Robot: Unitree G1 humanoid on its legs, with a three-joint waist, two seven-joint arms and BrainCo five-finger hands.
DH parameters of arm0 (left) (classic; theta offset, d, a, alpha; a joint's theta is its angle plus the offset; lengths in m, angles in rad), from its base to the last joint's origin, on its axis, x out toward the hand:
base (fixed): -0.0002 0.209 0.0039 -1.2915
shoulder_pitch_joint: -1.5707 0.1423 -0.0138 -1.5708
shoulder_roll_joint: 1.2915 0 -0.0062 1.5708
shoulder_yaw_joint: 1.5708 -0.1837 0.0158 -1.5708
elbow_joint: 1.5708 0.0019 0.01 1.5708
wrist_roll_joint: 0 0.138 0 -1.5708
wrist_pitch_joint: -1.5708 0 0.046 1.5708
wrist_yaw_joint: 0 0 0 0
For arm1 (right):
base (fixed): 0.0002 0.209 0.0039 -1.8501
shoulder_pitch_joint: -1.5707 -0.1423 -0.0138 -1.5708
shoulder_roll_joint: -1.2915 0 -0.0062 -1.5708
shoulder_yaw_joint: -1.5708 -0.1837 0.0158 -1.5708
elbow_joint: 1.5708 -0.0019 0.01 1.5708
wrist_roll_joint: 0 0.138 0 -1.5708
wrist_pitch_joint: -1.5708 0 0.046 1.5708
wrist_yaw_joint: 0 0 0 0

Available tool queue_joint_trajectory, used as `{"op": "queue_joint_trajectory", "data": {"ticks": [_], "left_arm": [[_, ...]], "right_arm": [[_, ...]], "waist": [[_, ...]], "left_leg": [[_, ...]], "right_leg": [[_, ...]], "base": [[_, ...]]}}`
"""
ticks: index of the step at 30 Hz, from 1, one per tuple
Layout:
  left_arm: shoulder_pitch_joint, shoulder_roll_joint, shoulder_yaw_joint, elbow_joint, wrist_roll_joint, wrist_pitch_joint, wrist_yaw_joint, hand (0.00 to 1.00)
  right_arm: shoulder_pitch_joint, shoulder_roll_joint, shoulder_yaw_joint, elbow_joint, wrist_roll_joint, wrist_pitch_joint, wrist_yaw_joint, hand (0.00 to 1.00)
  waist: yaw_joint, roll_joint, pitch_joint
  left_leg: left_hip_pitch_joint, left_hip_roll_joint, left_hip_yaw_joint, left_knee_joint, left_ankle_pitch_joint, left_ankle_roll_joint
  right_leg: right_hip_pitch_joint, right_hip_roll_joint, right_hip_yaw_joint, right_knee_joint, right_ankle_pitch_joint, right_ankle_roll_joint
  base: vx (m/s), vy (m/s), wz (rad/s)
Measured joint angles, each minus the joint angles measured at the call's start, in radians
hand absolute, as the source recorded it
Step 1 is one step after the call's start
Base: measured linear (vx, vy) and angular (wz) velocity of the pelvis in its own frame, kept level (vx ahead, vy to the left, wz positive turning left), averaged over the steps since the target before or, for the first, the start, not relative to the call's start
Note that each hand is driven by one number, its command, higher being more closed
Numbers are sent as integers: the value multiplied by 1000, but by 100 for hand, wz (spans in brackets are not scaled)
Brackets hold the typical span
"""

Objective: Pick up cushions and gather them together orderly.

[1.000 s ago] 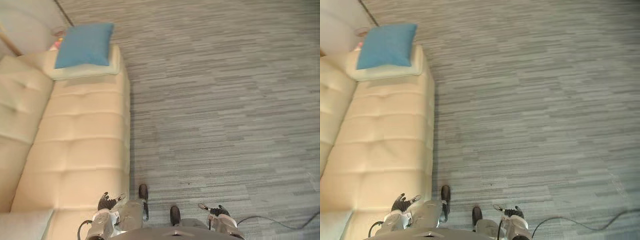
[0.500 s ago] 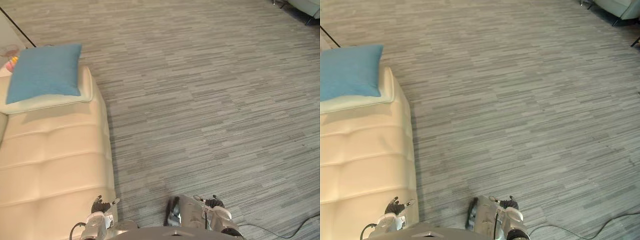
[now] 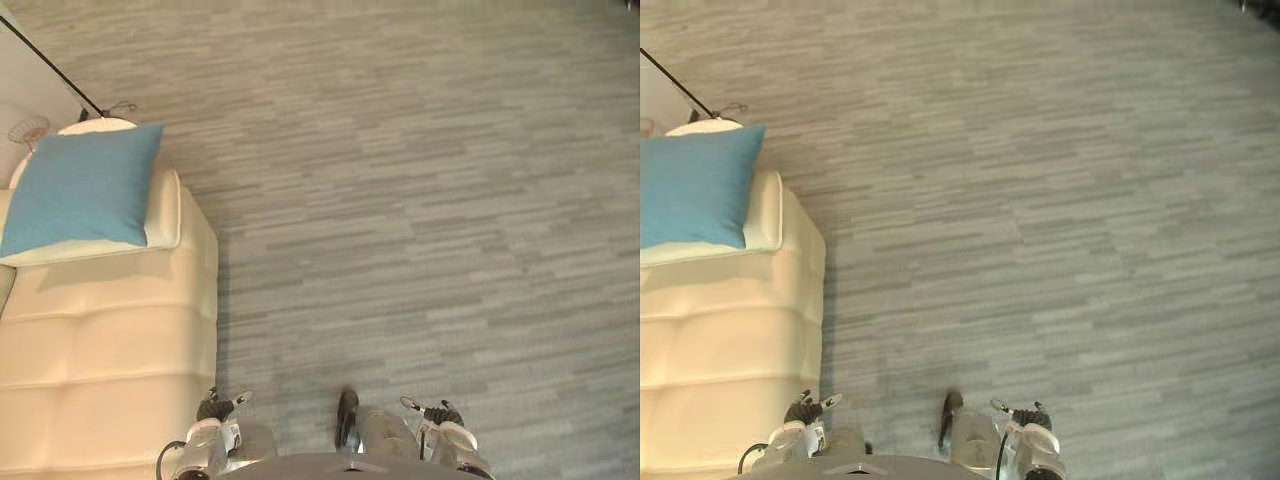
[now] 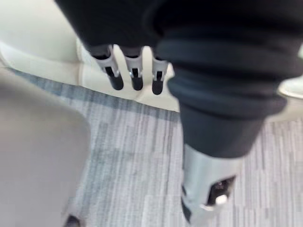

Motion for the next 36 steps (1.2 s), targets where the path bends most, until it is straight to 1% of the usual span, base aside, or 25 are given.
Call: {"op": "queue_joint_trajectory", "data": {"ticks": [1,2,4,5,6,7,9,10,11,13,14,15,16,18,20,22,24,26,27,29,31,33,34,35,36], "left_arm": [[0,1,-1,-1,0,1,0,0],[0,4,-11,-7,0,3,-2,0],[4,6,-27,-23,1,4,-2,0],[10,4,-35,-25,1,4,-2,0],[13,0,-34,-24,-2,4,-3,0],[14,2,-34,-22,1,4,-1,0],[9,19,-30,-15,6,3,-4,0],[-1,25,-19,-13,1,3,-5,0],[-1,27,-15,-13,-1,3,-5,0],[-1,30,-12,9,-16,3,-6,0],[0,32,-14,15,-19,4,-7,0],[1,38,-17,24,-21,5,-9,0],[2,52,-27,34,-20,8,-10,0],[4,55,-37,43,-20,12,-12,0],[3,55,-37,44,-22,14,-13,0],[-3,48,-35,43,-23,14,-13,0],[-1,39,-33,44,-21,14,-13,0],[4,42,-21,48,-20,13,-14,0],[10,40,2,55,-20,13,-14,0],[27,11,54,55,-21,13,-12,0],[28,-10,96,47,-23,11,-13,0],[23,-28,144,34,-32,11,-13,0],[25,-30,147,26,-35,11,-12,0],[27,-31,141,6,-41,11,-15,0],[25,-30,125,3,-41,10,-15,0]], "right_arm": [[0,1,1,0,5,2,0,0],[-2,7,-6,0,25,9,0,0],[6,7,-17,5,37,18,-1,0],[6,3,-17,6,37,19,0,0],[5,-1,-17,7,37,19,-1,0],[5,0,-9,7,36,20,-1,0],[-7,12,0,27,35,19,-1,0],[-21,19,0,42,30,21,1,0],[-20,20,0,42,28,20,1,0],[-23,19,1,43,16,18,4,0],[-22,21,4,44,16,18,6,0],[-17,22,11,45,16,19,10,0],[-12,17,21,45,15,19,10,0],[2,15,29,41,17,17,11,0],[-1,12,31,41,16,18,12,0],[-3,14,31,37,17,16,12,0],[-15,14,30,34,18,15,13,0],[-10,18,26,37,19,16,11,0],[-9,19,16,43,20,18,11,0],[-10,11,-2,39,19,17,11,0],[-11,10,-3,32,20,14,11,0],[-2,10,3,10,22,17,10,0],[4,10,9,7,21,18,9,0],[19,5,32,4,22,18,8,0],[23,6,30,4,22,18,8,0]], "waist": [[3,1,0],[5,0,-1],[7,-5,-2],[12,2,-6],[20,8,-9],[34,-8,-21],[30,-38,-29],[41,-57,-28],[45,-59,-30],[49,-59,-35],[45,-61,-38],[41,-67,-42],[25,-79,-45],[13,-73,-41],[11,-73,-40],[5,-72,-39],[-9,-66,-35],[-15,-78,-38],[-12,-81,-37],[3,-40,-54],[2,-31,-51],[1,-21,-42],[8,-21,-42],[23,-18,-41],[24,-19,-41]], "left_leg": [[-26,-1,19,-16,-15,12],[-76,-15,77,-131,-55,34],[-84,-87,123,-500,-40,29],[-84,-113,123,-682,16,21],[-85,-127,114,-771,113,33],[-54,-166,106,-830,185,77],[-63,-202,103,-806,153,117],[-73,-215,111,-735,101,146],[-71,-220,111,-717,80,151],[-12,-239,112,-689,-3,168],[4,-245,112,-693,-12,170],[43,-258,102,-711,-23,174],[95,-273,74,-738,-26,177],[168,-280,24,-782,-26,177],[240,-272,-16,-832,-25,178],[277,-259,-74,-857,-25,178],[293,-234,-129,-876,-27,174],[306,-226,-185,-885,-60,122],[326,-218,-210,-882,-87,105],[333,-167,-228,-854,-115,79],[267,-160,-226,-694,-115,73],[99,-116,-177,-316,-50,-8],[65,-99,-155,-251,-27,-11],[8,-45,-64,-123,-23,1],[-11,-19,-4,-109,-33,17]], "right_leg": [[18,-3,-2,-13,-4,6],[71,-28,-20,-48,-5,22],[124,-75,-47,-83,-14,71],[138,-83,-50,-98,-22,86],[152,-85,-49,-113,-24,99],[181,-91,-34,-149,-25,119],[196,-125,-40,-163,-23,148],[211,-144,-22,-147,-27,156],[215,-151,-12,-135,-29,159],[158,-202,46,114,-54,199],[131,-213,59,192,-49,203],[69,-236,90,368,-25,226],[3,-250,100,577,-20,228],[-52,-244,67,719,-59,199],[-101,-202,36,674,-124,168],[-159,-155,41,478,-153,142],[-198,-105,109,236,-100,139],[-186,-81,237,-21,60,173],[-179,-76,257,-4,152,169],[-192,-41,228,83,87,135],[-180,-50,188,119,39,116],[-109,-48,119,124,-6,85],[-91,-45,109,122,-16,77],[-34,-45,70,105,-38,64],[9,-46,47,72,-37,66]], "base": [[303,45,24],[292,83,35],[355,152,48],[238,134,28],[351,183,5],[416,152,11],[420,139,18],[325,112,10],[481,179,10],[368,166,0],[363,141,6],[383,86,35],[391,53,53],[369,-11,69],[347,-78,67],[320,-157,83],[244,-196,90],[274,-292,102],[306,-363,88],[354,-381,42],[271,-271,56],[235,-263,78],[245,-214,53],[300,-232,54],[306,-201,61]]}}
